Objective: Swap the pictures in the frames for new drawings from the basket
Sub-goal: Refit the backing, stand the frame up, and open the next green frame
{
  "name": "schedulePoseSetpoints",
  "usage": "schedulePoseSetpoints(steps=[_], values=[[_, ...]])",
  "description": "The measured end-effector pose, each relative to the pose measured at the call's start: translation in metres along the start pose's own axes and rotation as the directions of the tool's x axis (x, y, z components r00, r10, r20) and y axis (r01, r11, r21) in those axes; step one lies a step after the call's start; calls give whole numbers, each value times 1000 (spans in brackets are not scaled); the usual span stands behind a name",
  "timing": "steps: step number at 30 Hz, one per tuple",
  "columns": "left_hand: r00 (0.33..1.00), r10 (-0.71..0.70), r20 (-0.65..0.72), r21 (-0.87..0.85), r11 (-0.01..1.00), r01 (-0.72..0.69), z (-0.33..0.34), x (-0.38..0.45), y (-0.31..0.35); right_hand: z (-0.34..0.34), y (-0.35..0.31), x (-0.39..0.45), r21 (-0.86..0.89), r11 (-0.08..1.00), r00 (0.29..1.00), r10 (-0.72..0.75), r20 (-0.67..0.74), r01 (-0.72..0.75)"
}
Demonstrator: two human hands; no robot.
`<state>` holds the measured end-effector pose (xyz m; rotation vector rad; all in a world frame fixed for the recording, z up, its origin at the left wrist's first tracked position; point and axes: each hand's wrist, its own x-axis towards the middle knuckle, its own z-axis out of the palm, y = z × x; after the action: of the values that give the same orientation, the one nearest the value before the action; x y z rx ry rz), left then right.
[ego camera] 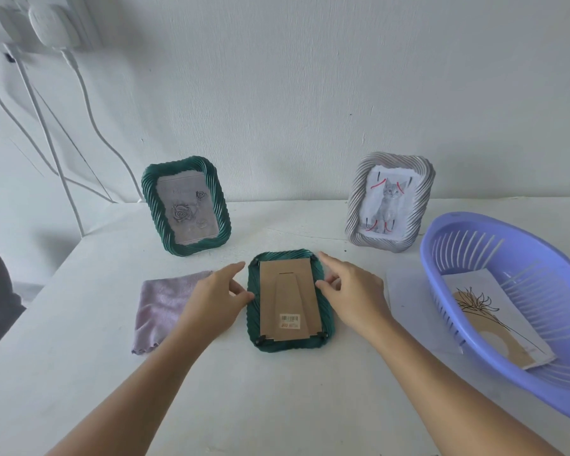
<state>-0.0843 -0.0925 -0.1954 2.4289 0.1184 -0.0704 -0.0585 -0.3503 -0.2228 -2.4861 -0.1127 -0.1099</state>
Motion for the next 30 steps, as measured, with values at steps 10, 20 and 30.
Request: schedulePoseSetpoints(steps=[10, 20, 30], values=[[994, 37, -100, 20, 999, -35, 4, 1, 5, -1, -3, 12, -33, 998, 998, -47, -34, 45], [966, 236, 108, -58, 971, -231, 4, -50, -22, -18, 12, -37, 155, 963, 946, -252, 204, 223], [972, 202, 117, -116, 975, -189, 5, -45, -23, -21, 14, -36, 185, 960, 939, -249, 237, 208]])
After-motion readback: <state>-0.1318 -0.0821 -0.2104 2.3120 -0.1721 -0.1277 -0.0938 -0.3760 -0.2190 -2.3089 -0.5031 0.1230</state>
